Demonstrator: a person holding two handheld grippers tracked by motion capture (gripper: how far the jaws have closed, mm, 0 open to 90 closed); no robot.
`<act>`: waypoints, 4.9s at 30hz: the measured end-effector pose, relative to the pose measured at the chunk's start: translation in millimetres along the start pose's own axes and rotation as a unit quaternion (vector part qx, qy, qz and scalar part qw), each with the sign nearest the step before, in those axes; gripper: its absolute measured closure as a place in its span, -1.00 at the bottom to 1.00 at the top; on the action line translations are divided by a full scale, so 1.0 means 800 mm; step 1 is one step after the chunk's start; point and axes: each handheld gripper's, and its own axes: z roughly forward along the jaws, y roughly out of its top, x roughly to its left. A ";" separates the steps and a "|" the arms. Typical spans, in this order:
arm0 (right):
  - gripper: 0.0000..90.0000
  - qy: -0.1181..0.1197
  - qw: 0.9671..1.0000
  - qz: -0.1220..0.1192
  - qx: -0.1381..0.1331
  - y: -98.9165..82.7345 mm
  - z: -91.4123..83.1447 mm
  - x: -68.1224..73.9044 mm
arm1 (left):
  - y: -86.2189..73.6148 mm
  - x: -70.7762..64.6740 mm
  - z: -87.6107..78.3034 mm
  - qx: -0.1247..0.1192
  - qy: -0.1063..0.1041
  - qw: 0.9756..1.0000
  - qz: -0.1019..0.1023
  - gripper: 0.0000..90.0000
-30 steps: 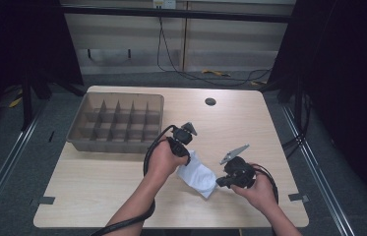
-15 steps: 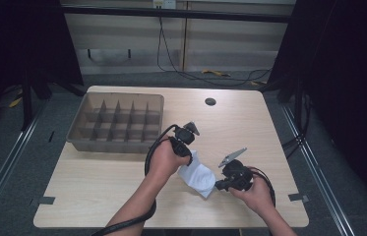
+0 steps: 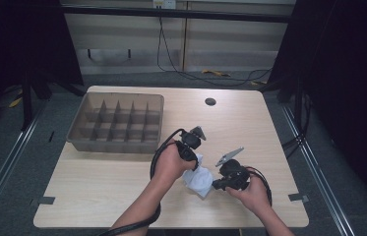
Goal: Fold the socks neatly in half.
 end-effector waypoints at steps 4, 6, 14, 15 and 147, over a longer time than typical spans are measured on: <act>1.00 0.002 1.000 0.007 -0.004 0.000 0.001 -0.001 | 0.002 -0.008 0.005 0.008 -0.006 1.000 0.010 0.83; 1.00 0.004 1.000 0.009 -0.007 0.000 0.002 -0.002 | 0.003 -0.011 0.007 0.007 -0.010 1.000 0.011 0.83; 1.00 0.002 1.000 0.012 -0.012 0.000 0.004 -0.003 | 0.001 -0.020 0.019 0.017 -0.019 0.999 0.022 0.83; 1.00 0.002 1.000 0.012 -0.013 -0.001 0.005 -0.003 | 0.000 -0.021 0.021 0.016 -0.020 0.999 0.020 0.83; -0.21 -0.102 0.991 0.033 -0.075 -0.053 -0.009 -0.044 | -0.037 0.025 0.027 0.030 0.042 0.998 -0.017 0.06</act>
